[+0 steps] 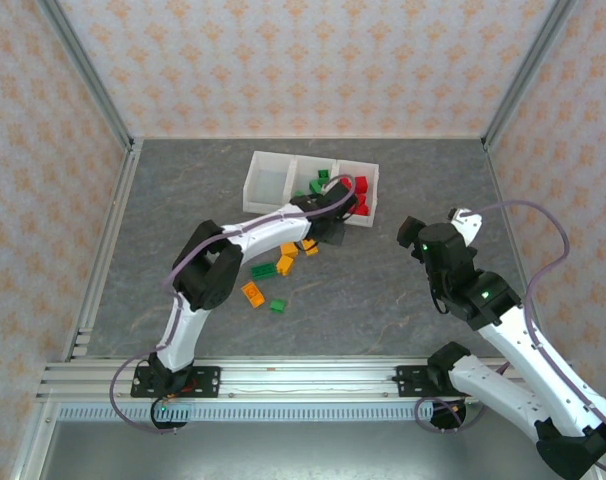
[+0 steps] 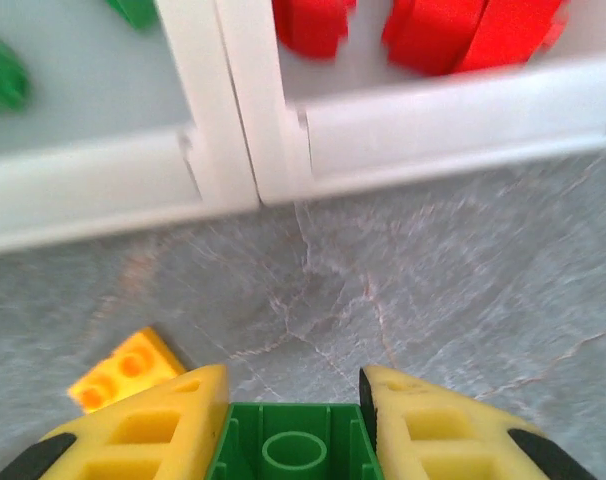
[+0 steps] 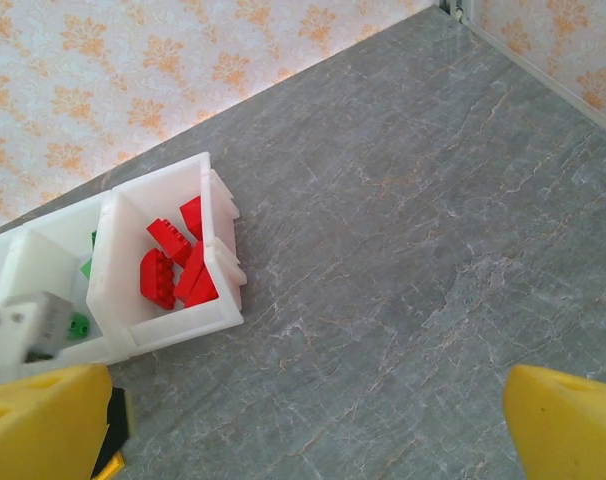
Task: Sort the legos into containers by color
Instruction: Pick up the lego from the center of the table, then place the lego in the container.
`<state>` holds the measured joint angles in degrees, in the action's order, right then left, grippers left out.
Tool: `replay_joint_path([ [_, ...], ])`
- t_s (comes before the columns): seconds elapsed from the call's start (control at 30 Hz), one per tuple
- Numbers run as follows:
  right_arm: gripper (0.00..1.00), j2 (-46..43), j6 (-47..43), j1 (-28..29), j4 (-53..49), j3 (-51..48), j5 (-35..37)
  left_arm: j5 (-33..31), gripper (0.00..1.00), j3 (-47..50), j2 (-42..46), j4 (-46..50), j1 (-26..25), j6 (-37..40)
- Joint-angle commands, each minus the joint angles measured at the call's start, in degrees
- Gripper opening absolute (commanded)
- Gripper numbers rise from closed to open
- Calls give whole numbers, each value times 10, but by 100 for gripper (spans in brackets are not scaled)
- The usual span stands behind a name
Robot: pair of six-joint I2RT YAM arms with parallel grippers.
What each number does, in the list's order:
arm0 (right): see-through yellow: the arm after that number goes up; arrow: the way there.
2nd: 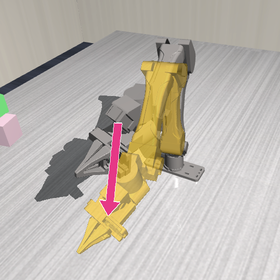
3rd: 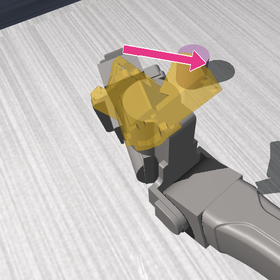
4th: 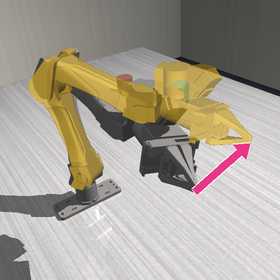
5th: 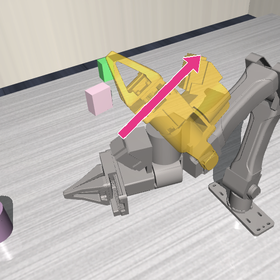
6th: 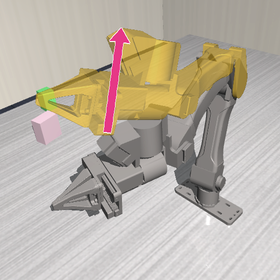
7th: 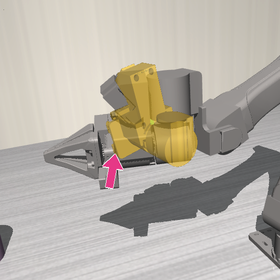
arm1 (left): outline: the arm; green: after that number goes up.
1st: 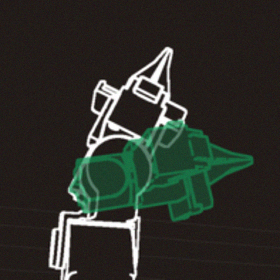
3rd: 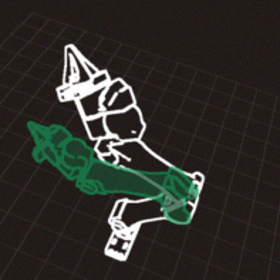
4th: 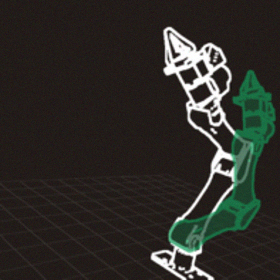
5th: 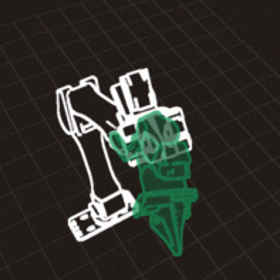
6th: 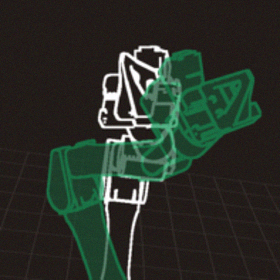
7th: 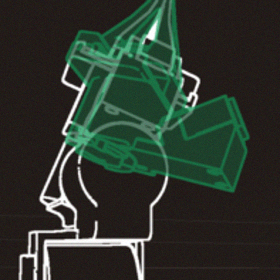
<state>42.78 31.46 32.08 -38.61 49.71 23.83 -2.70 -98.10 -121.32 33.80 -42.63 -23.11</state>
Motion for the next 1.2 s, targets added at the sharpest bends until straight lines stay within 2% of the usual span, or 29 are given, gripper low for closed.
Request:
replay_joint_path([
  [0.0, 100, -8, 3, -3, -6, 14, 24, -50, 26, -41, 51, 17, 18, 3],
  [0.1, 100, -8, 1, -2, -6, 13, 24, -41, 26, -69, 46, 14, 51, 12],
  [0.33, 100, -9, -9, -3, -7, 8, 37, -21, 25, -198, -47, 16, 116, 42],
  [0.53, 100, -9, -17, -3, -14, 7, 48, -7, 26, -304, -141, 25, 142, 40],
  [0.6, 100, -9, -21, -3, -19, 10, 55, -5, 26, -314, -154, 18, 147, 40],
  [0.77, 100, -9, -30, -3, -23, 17, 62, -4, 35, -313, -167, 0, 155, 32],
  [0.83, 100, -9, -31, -3, -25, 19, 62, -3, 47, -313, -166, -3, 157, 33],
  [0.9, 100, -9, -30, -3, -28, 20, 62, 5, 73, -318, -162, 1, 157, 46],
  [0.93, 100, -10, -29, -3, -29, 21, 61, 7, 83, -323, -159, 7, 157, 54],
  [1.0, 100, -10, -26, -3, -29, 20, 60, -4, 96, -330, -150, 21, 157, 61],
  [1.03, 100, -10, -25, -3, -29, 19, 58, -9, 99, -330, -142, 26, 157, 68],
  [1.17, 100, -11, -18, -3, -24, 17, 48, -27, 99, -324, -102, 49, 157, 76],
])
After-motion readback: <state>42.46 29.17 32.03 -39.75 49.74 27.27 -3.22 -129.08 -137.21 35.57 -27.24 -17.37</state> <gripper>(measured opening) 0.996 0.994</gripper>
